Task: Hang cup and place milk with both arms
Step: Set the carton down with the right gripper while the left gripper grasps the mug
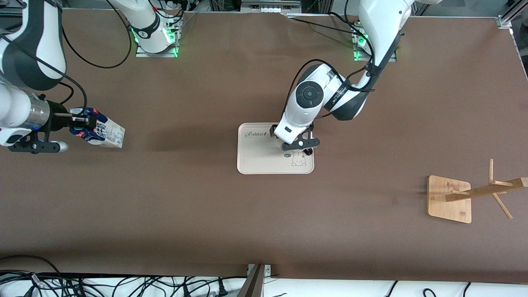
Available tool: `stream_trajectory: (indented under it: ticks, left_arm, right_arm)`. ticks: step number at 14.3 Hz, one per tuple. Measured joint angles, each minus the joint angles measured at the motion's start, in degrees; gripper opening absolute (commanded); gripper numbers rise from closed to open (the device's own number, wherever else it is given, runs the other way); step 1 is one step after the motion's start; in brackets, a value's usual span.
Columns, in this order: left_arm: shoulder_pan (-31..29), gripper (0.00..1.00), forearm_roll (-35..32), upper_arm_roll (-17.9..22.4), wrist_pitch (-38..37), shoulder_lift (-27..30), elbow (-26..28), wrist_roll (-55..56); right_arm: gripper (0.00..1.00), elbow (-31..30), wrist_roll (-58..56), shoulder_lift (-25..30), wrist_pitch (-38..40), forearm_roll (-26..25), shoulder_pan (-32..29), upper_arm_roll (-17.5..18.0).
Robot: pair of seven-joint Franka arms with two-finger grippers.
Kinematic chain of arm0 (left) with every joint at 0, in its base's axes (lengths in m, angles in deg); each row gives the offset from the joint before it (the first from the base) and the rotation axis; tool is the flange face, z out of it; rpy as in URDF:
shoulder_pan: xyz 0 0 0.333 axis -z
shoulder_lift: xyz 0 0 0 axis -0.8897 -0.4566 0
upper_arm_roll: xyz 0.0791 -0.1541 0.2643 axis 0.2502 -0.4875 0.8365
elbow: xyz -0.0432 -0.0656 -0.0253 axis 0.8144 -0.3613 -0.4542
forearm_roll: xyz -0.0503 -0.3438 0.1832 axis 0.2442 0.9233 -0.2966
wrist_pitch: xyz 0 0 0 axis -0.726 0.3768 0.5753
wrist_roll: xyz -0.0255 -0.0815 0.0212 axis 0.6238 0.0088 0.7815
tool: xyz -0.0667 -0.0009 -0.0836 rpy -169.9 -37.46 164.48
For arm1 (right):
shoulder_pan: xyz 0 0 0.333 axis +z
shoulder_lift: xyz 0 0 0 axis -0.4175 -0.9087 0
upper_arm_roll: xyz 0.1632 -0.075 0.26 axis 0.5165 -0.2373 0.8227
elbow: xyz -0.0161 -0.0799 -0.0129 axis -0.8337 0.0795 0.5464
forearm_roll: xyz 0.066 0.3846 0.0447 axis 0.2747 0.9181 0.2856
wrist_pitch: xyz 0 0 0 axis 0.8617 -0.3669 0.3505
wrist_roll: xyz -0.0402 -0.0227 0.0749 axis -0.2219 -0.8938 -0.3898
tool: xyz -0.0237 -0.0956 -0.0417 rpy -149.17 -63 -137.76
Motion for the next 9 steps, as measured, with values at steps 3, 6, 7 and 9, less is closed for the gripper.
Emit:
stream_trajectory:
  ticks: [3, 6, 7, 9]
  left_arm:
    - [0.8, 1.00, 0.0, 0.0, 2.1, -1.0, 1.0, 0.0]
    - [1.9, 0.56, 0.0, 0.0, 5.1, -2.4, 1.9, 0.0]
    - [2.0, 0.30, 0.0, 0.0, 5.4, -2.5, 1.9, 0.0]
    - [2.0, 0.00, 0.0, 0.1, 5.5, -2.6, 2.0, -0.3]
  right_arm:
    - [0.34, -5.5, 0.0, -0.1, -8.7, 0.0, 0.0, 1.1]
    - [0.34, -10.6, 0.0, -0.3, -17.0, 0.1, 0.1, 2.0]
    - [0.34, -12.4, 0.0, -0.3, -19.7, 0.1, 0.1, 2.3]
    - [0.34, -15.6, 0.1, -0.3, -24.3, 0.2, 0.2, 2.8]
